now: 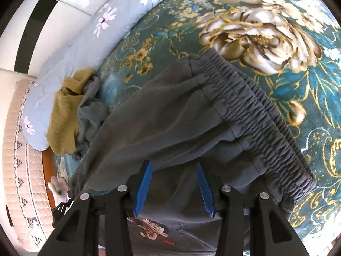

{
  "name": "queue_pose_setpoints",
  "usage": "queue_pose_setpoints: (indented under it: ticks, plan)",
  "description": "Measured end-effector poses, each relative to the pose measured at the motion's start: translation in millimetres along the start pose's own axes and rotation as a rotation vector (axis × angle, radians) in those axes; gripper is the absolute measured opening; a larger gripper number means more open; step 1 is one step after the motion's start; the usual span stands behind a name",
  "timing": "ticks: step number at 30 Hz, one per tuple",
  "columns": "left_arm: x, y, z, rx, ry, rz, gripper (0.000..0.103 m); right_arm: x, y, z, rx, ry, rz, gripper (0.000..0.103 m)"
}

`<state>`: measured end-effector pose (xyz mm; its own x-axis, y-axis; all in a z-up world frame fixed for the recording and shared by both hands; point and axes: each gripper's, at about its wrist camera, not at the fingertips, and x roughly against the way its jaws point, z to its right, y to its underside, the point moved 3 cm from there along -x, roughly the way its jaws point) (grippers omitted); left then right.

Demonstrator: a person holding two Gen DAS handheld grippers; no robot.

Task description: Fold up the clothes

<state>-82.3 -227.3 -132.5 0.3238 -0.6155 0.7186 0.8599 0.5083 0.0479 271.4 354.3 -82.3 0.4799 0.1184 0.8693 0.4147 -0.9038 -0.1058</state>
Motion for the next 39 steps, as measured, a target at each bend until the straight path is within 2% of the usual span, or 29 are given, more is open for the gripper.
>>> queue_pose_setpoints:
  ticks: [3,5,8,11,16,21,24,27,34,35,36,37,38,39]
  plan:
    - [20,7,-3,-0.029,0.000,0.032,0.023,0,0,2,-0.018,-0.006,0.002,0.047]
    - [36,13,-12,-0.013,0.007,0.063,0.034,-1,0,3,-0.033,-0.017,0.003,0.047]
    - [48,22,-26,0.044,0.009,0.101,0.037,-2,-3,0,-0.046,-0.036,0.009,0.047]
    - [55,31,-39,0.087,0.004,0.099,0.038,1,-12,-4,-0.037,-0.060,0.025,0.047]
    - [52,34,-34,0.093,0.000,0.099,0.039,17,-45,3,-0.042,-0.041,0.101,0.050]
    - [45,30,-20,0.075,-0.021,0.096,0.054,20,-91,33,-0.110,0.025,0.131,0.053]
    - [28,27,-12,0.061,-0.056,0.069,0.056,5,-111,52,-0.187,0.016,0.096,0.053]
    - [11,23,-5,0.063,-0.078,0.049,0.056,-12,-122,58,-0.213,-0.004,0.061,0.053]
    - [-14,6,0,0.104,-0.103,0.057,0.060,-34,-131,54,-0.184,-0.123,-0.026,0.055]
    - [-16,4,-1,0.115,-0.110,0.063,0.060,-36,-132,55,-0.182,-0.127,-0.034,0.050]
    - [-18,2,-2,0.127,-0.116,0.069,0.060,-37,-132,55,-0.179,-0.130,-0.041,0.040]
    - [-21,0,-3,0.139,-0.123,0.075,0.060,-37,-132,56,-0.180,-0.125,-0.042,0.034]
    - [-22,0,-4,0.156,-0.122,0.081,0.059,-37,-130,56,-0.183,-0.115,-0.038,0.022]
    - [-24,-1,-5,0.176,-0.116,0.084,0.059,-37,-129,56,-0.185,-0.106,-0.035,0.019]
